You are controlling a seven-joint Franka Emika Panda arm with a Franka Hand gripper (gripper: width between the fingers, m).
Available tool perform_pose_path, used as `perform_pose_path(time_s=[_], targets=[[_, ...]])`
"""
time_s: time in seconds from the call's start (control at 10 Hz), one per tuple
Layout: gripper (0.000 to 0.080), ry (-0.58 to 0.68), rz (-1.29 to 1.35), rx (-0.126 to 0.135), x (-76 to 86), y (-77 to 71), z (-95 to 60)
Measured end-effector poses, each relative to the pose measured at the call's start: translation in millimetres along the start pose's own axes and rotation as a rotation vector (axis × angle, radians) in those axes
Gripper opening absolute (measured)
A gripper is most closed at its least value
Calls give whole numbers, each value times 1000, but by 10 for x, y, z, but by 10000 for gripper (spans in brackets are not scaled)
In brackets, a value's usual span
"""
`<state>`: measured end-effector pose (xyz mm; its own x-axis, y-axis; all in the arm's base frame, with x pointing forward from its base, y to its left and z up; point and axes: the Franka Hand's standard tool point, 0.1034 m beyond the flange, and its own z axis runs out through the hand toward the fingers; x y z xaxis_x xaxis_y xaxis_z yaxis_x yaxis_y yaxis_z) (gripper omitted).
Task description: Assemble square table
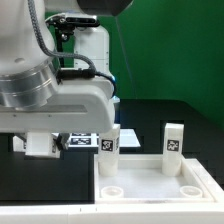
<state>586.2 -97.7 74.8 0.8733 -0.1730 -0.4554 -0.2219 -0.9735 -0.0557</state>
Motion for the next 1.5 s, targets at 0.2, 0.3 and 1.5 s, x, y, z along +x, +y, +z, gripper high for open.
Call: perform_pose_path(time_s=[0.2, 0.3, 1.5], targets=[[284, 129, -2, -9, 42, -23, -51], [284, 226, 24, -7, 106, -219, -192], [285, 969, -5, 61, 220, -1780, -334]])
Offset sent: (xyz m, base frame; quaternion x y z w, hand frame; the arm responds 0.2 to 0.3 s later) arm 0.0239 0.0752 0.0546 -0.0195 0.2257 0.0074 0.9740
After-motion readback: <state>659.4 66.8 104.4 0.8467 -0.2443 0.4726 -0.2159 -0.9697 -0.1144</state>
